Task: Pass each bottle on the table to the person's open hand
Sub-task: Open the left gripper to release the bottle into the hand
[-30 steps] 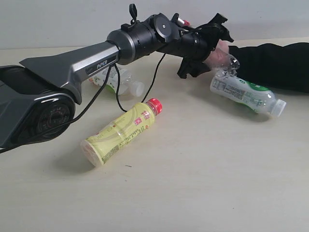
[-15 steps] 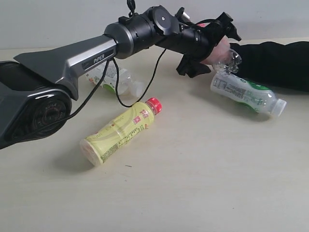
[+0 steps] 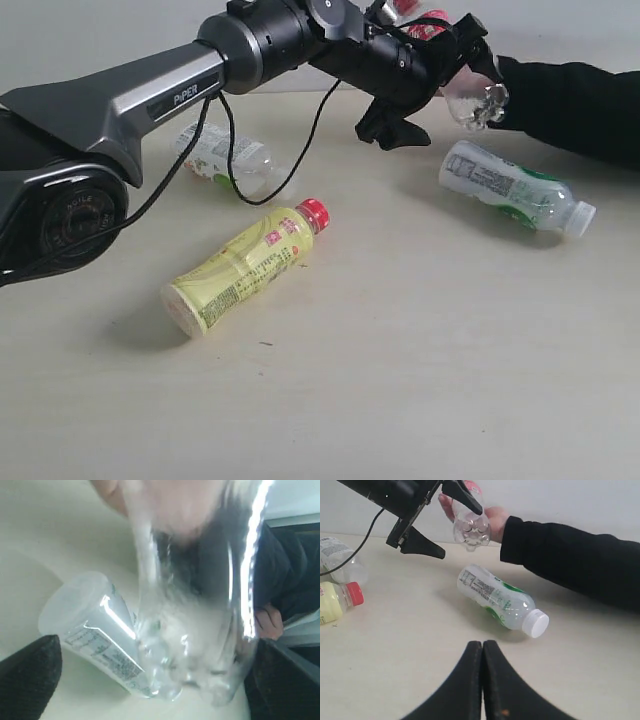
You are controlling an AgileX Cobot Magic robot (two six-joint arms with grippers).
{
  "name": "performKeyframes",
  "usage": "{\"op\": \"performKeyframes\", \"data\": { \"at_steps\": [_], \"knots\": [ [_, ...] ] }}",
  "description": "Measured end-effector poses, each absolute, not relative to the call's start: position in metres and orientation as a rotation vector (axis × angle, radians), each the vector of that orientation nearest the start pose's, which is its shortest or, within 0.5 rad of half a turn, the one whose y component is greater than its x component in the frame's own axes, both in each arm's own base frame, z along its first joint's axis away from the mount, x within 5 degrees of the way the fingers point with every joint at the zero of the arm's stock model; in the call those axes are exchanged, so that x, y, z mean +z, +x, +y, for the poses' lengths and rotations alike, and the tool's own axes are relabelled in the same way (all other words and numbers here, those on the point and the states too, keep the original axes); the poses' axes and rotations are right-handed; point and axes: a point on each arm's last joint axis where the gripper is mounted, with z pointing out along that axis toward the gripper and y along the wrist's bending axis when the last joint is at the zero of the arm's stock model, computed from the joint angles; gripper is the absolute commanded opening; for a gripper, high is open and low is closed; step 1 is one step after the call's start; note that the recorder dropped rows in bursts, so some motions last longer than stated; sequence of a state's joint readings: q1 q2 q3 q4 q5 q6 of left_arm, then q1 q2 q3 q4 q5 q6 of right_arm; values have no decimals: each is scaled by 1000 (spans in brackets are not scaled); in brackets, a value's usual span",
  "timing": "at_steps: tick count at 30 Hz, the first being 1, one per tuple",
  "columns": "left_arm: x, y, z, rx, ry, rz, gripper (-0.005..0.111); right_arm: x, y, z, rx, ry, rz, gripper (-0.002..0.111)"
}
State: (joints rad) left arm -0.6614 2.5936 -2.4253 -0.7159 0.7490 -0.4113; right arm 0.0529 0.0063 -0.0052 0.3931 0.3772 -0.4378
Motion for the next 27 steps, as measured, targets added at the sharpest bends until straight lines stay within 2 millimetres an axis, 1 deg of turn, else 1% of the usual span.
{"op": "performKeyframes", "data": {
  "at_steps": [6,14,16,18,20,22,25,27],
  "knots": [
    [204,423,-384,-1280,-10,2570,100,183,52,16,118,-211,1822,0],
    [248,407,-377,-1267,235,2553,99,183,52,16,118,-211,1822,0],
    [258,399,-377,-1262,302,2551,96,183,52,16,118,-211,1822,0],
    [265,393,-378,-1256,356,2548,86,183,52,16,118,-211,1822,0],
    [273,387,-379,-1254,407,2541,68,183,52,16,118,-211,1822,0],
    [281,379,-382,-1246,476,2525,46,183,52,16,118,-211,1822,0],
    [293,366,-385,-1243,579,2504,-1,183,52,16,118,-211,1822,0],
    [303,356,-387,-1238,652,2485,3,183,52,16,118,-211,1822,0]
  ]
}}
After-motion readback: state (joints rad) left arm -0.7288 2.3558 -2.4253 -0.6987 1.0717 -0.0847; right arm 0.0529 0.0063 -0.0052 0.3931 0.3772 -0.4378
